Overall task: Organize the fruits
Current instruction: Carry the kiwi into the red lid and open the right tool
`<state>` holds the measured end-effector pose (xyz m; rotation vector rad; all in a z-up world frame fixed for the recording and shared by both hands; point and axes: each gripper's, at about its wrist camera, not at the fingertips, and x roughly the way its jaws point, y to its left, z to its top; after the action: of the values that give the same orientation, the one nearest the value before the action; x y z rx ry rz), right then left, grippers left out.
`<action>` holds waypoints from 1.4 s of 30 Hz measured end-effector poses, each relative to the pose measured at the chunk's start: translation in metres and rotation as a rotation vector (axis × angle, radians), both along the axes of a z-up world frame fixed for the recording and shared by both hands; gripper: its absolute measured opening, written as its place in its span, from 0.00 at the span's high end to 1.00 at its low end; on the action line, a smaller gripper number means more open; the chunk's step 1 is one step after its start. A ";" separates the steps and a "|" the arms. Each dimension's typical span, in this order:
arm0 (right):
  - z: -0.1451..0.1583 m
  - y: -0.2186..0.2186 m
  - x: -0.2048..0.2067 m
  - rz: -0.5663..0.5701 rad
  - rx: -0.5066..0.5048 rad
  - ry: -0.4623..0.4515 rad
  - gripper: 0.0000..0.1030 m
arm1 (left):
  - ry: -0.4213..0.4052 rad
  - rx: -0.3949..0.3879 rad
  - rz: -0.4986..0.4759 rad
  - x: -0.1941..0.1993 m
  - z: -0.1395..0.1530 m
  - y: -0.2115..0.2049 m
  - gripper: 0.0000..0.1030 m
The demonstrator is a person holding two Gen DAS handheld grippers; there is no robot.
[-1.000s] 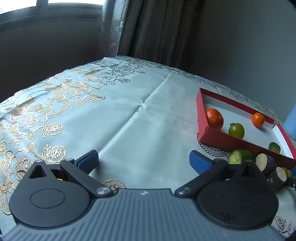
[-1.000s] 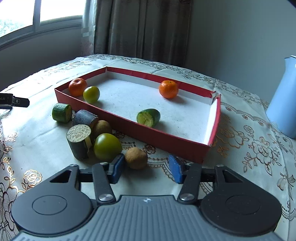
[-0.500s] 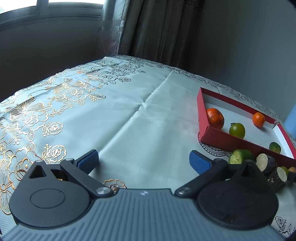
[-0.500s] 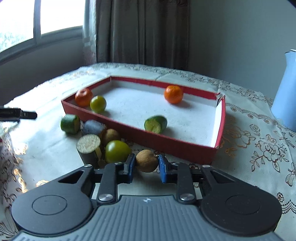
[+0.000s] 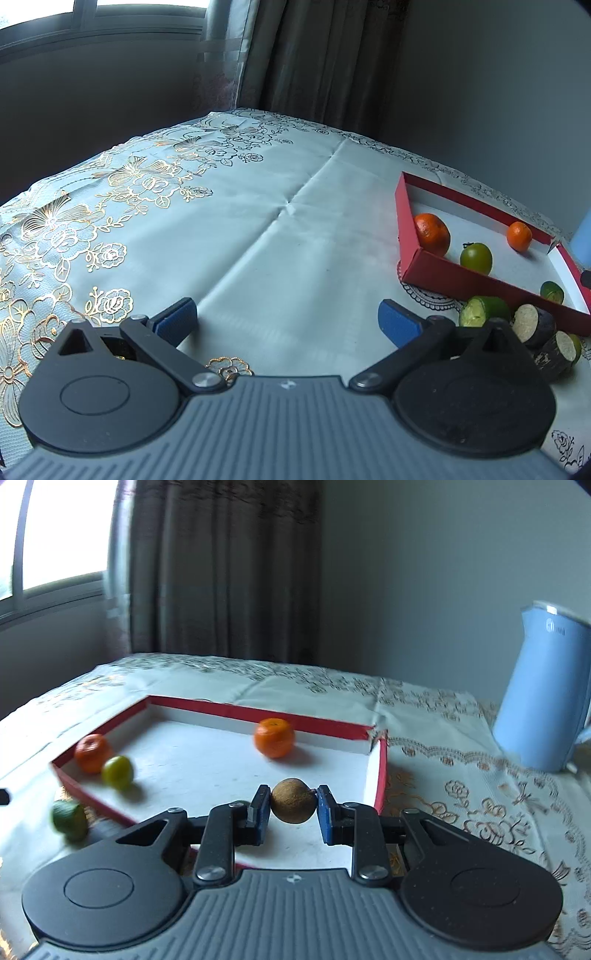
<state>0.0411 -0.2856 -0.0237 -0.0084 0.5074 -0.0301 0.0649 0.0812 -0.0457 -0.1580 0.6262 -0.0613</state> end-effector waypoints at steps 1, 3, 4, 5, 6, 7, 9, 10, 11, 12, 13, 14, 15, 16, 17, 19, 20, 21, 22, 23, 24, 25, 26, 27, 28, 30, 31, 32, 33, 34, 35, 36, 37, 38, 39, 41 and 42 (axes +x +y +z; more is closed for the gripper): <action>-0.005 -0.002 0.005 -0.017 0.009 0.003 0.75 | 0.000 0.000 0.000 0.000 0.000 0.000 0.00; -0.016 -0.009 0.012 -0.045 0.045 0.015 0.75 | 0.001 0.001 0.001 0.000 0.000 0.000 0.00; -0.022 -0.012 0.016 -0.058 0.059 0.029 0.75 | 0.001 0.002 0.001 0.000 0.000 0.000 0.00; -0.025 -0.015 0.019 -0.069 0.067 0.050 0.75 | 0.001 0.001 0.001 0.000 0.000 0.000 0.00; -0.028 -0.017 0.020 -0.076 0.069 0.060 0.75 | 0.001 0.000 0.001 0.000 0.000 0.000 0.00; -0.027 -0.018 0.020 -0.080 0.071 0.054 0.75 | 0.001 0.001 0.002 0.000 0.000 0.000 0.00; -0.027 -0.020 0.019 -0.092 0.072 0.048 0.75 | 0.001 0.002 0.005 0.000 0.000 0.000 0.00; -0.028 -0.019 0.019 -0.092 0.068 0.047 0.75 | 0.001 0.000 0.005 0.000 0.000 0.000 0.00; -0.029 -0.018 0.019 -0.092 0.059 0.047 0.75 | 0.000 0.000 0.007 0.000 0.000 0.000 0.00; -0.029 -0.018 0.019 -0.092 0.051 0.047 0.75 | 0.001 -0.001 0.008 0.000 0.000 0.000 0.00; -0.030 -0.017 0.020 -0.092 0.045 0.047 0.75 | 0.001 -0.001 0.008 0.000 0.000 0.000 0.00; -0.030 -0.016 0.020 -0.091 0.038 0.045 0.75 | 0.001 -0.001 0.008 0.000 0.000 0.000 0.00; -0.030 -0.015 0.020 -0.089 0.030 0.045 0.75 | 0.001 0.000 0.008 0.000 0.000 0.000 0.00; -0.031 -0.015 0.020 -0.088 0.024 0.043 0.75 | 0.001 0.000 0.008 0.000 0.000 0.001 0.00; -0.031 -0.014 0.020 -0.088 0.022 0.038 0.75 | 0.001 -0.001 0.009 0.000 0.000 0.000 0.00; -0.031 -0.014 0.019 -0.085 0.024 0.033 0.75 | 0.001 -0.003 0.010 0.000 0.000 0.001 0.00; -0.031 -0.015 0.019 -0.084 0.027 0.033 0.75 | 0.001 -0.003 0.010 0.000 0.000 0.001 0.00; -0.031 -0.016 0.018 -0.082 0.032 0.031 0.75 | 0.001 -0.002 0.010 -0.001 0.000 0.001 0.00; -0.031 -0.016 0.018 -0.079 0.036 0.029 0.75 | 0.002 -0.001 0.010 -0.001 0.000 0.001 0.00; -0.030 -0.017 0.017 -0.077 0.038 0.028 0.75 | 0.002 -0.001 0.010 0.000 0.000 0.001 0.00; -0.030 -0.018 0.015 -0.077 0.043 0.027 0.75 | 0.001 -0.002 0.010 0.000 0.000 0.001 0.00; -0.029 -0.019 0.013 -0.080 0.054 0.023 0.74 | 0.001 -0.003 0.010 -0.001 0.000 0.001 0.00; -0.027 -0.021 0.010 -0.087 0.073 0.019 0.74 | 0.001 -0.004 0.010 0.000 0.000 0.001 0.00; -0.024 -0.025 0.005 -0.090 0.100 0.011 0.74 | 0.001 -0.004 0.011 -0.001 0.000 0.001 0.00; -0.021 -0.028 0.000 -0.093 0.126 0.001 0.74 | 0.001 -0.004 0.011 0.000 0.000 0.001 0.00; -0.016 -0.034 -0.014 -0.109 0.157 -0.012 0.73 | 0.001 -0.005 0.010 -0.001 0.000 0.001 0.00; -0.014 -0.037 -0.021 -0.100 0.174 -0.016 0.73 | 0.001 -0.005 0.010 -0.001 0.000 0.001 0.00; -0.014 -0.038 -0.030 -0.093 0.184 -0.021 0.70 | 0.001 -0.005 0.010 -0.001 0.000 0.001 0.00; -0.014 -0.037 -0.038 -0.109 0.169 -0.016 0.51 | 0.001 -0.004 0.010 0.000 0.000 0.001 0.00; -0.016 -0.035 -0.045 -0.133 0.139 -0.008 0.24 | 0.002 -0.003 0.010 -0.001 0.000 0.001 0.00; -0.019 -0.034 -0.053 -0.153 0.107 -0.011 0.17 | 0.001 -0.003 0.010 -0.001 0.000 0.001 0.00; -0.021 -0.034 -0.062 -0.160 0.090 -0.031 0.16 | 0.001 -0.004 0.010 -0.001 0.000 0.001 0.00; -0.022 -0.035 -0.068 -0.158 0.086 -0.042 0.16 | 0.000 -0.006 0.010 -0.001 0.000 0.001 0.00; -0.023 -0.037 -0.073 -0.158 0.094 -0.039 0.16 | -0.001 -0.007 0.011 -0.001 0.000 0.001 0.00; -0.025 -0.039 -0.075 -0.163 0.109 -0.032 0.16 | -0.001 -0.007 0.012 -0.002 0.000 0.001 0.00; -0.027 -0.043 -0.073 -0.176 0.131 -0.018 0.16 | -0.003 -0.004 0.018 -0.002 0.000 0.001 0.00; -0.027 -0.046 -0.071 -0.180 0.141 -0.010 0.16 | -0.005 -0.005 0.020 -0.003 0.001 0.001 0.00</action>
<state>-0.0300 -0.3312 -0.0510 0.1752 0.4987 -0.1700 0.0623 0.0818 -0.0451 -0.1685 0.6193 -0.0438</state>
